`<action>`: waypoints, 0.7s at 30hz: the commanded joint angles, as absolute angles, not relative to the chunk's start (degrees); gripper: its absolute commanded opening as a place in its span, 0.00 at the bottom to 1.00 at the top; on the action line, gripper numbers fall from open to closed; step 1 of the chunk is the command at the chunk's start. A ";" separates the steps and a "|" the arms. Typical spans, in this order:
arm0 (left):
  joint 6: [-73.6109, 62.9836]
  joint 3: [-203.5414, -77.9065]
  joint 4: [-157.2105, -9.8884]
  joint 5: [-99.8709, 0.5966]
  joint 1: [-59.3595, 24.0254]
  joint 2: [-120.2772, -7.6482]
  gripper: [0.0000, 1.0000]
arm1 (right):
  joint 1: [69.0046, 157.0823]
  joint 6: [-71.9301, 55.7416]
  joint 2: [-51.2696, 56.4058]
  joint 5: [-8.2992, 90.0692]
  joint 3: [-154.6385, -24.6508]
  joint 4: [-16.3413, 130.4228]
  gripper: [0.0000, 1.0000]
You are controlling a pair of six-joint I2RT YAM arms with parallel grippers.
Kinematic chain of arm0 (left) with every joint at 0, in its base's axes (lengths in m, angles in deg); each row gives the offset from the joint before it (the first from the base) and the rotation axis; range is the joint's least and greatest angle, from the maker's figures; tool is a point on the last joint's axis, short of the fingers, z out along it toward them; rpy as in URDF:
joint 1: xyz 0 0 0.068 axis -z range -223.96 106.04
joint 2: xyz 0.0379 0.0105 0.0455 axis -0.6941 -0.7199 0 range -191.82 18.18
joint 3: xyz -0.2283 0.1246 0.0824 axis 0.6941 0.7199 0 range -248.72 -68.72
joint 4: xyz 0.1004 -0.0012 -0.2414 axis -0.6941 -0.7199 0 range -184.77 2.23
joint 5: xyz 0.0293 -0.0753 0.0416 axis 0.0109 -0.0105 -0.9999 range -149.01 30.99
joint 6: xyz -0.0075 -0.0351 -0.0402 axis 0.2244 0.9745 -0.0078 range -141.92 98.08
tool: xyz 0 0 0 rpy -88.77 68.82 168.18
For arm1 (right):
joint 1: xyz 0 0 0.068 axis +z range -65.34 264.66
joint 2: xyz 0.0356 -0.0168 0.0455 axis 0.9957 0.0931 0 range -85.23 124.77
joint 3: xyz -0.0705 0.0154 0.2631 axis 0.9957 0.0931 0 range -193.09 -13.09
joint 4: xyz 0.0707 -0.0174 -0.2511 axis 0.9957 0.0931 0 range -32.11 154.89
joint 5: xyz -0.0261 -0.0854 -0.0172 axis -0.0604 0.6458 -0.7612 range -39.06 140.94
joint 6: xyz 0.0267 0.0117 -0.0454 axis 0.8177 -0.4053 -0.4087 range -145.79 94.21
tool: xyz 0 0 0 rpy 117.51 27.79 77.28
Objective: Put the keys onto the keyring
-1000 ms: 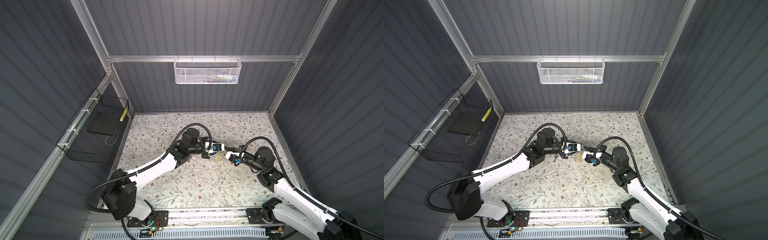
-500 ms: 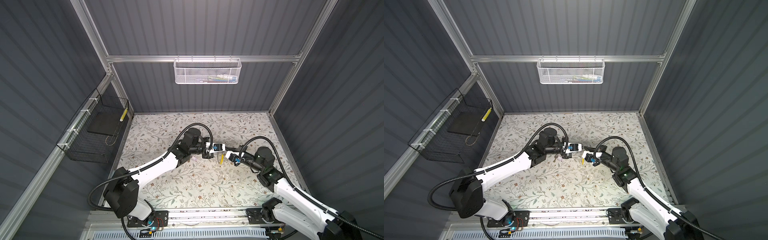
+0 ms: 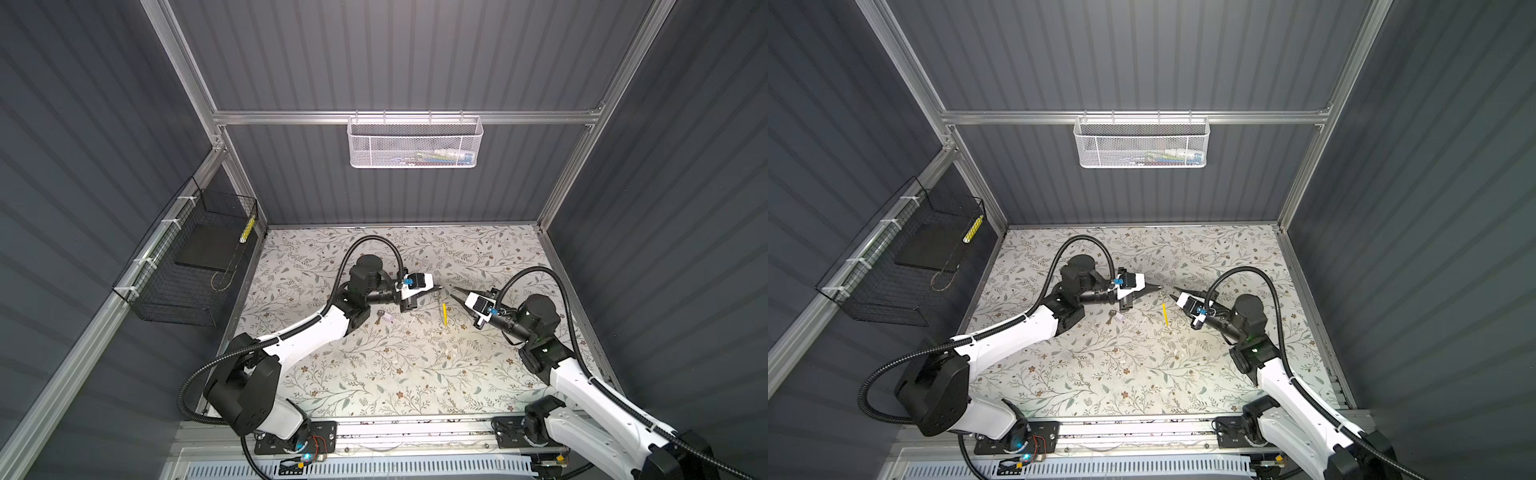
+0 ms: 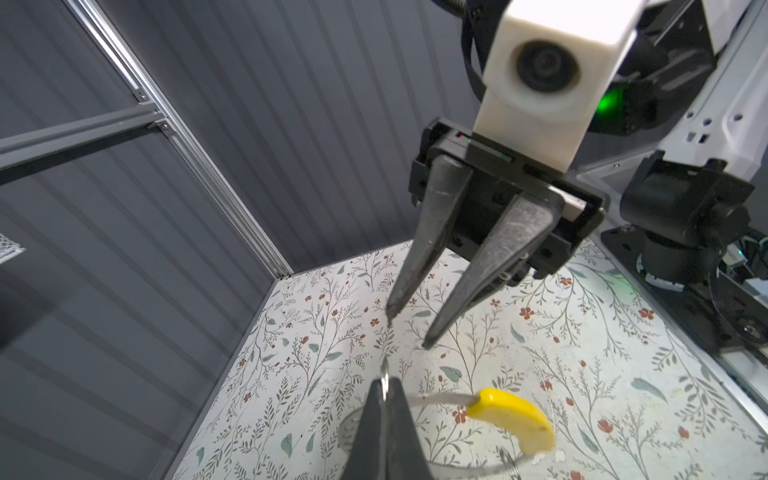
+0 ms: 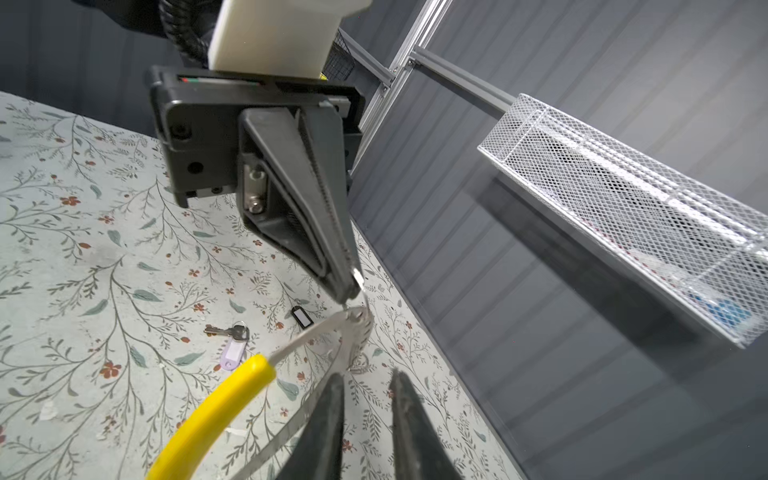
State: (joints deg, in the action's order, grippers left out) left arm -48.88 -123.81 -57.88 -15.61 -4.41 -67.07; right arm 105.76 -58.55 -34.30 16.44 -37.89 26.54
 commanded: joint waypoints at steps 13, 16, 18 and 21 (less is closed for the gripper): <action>-38.53 -121.90 -44.66 -7.34 -4.41 -67.36 0.00 | 106.19 -48.59 -31.84 8.27 -41.90 20.97 0.26; -38.60 -121.85 -45.05 -6.99 -4.41 -67.17 0.00 | 106.38 -48.43 -31.40 7.75 -42.68 21.02 0.26; -38.62 -121.90 -45.14 -6.83 -4.41 -67.16 0.00 | 106.54 -48.43 -31.02 7.20 -43.24 21.39 0.26; -38.86 -122.05 -45.83 -6.70 -4.41 -67.11 0.00 | 106.76 -48.22 -30.66 6.86 -43.53 20.92 0.25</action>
State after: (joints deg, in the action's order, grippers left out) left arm -39.39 -122.44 -47.37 -8.18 -4.58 -67.23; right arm 106.42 -49.26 -30.95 8.46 -42.04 22.23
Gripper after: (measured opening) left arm 0.043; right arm 0.252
